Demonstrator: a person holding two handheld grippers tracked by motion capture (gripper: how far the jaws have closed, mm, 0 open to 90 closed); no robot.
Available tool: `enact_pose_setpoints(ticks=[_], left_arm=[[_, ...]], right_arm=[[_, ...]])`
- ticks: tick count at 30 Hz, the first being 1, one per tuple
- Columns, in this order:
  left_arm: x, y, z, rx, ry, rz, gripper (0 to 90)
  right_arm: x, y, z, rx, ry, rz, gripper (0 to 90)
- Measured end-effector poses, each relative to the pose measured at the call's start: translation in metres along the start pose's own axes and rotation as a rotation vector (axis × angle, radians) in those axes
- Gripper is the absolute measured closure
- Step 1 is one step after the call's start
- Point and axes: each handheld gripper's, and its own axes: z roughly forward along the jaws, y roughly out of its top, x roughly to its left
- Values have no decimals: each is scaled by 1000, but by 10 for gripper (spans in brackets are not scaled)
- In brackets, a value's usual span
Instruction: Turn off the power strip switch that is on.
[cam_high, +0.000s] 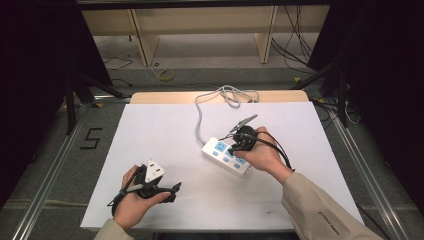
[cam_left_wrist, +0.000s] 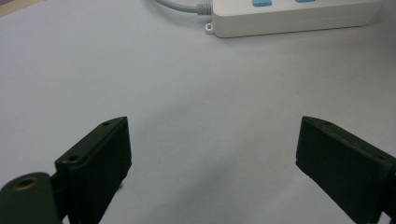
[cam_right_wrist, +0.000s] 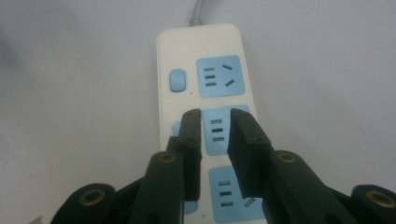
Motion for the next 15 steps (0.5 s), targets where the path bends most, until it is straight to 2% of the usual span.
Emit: enact_pose_setpoints(ticks=[9,15], left_arm=[[0,0,1,3,0,-7,101],[0,0,1,4,0,-12,101]], right_arm=[[-12,-13,-13,-29,-7,37,635],[-20,-25,-20,-48,-13,44,552]])
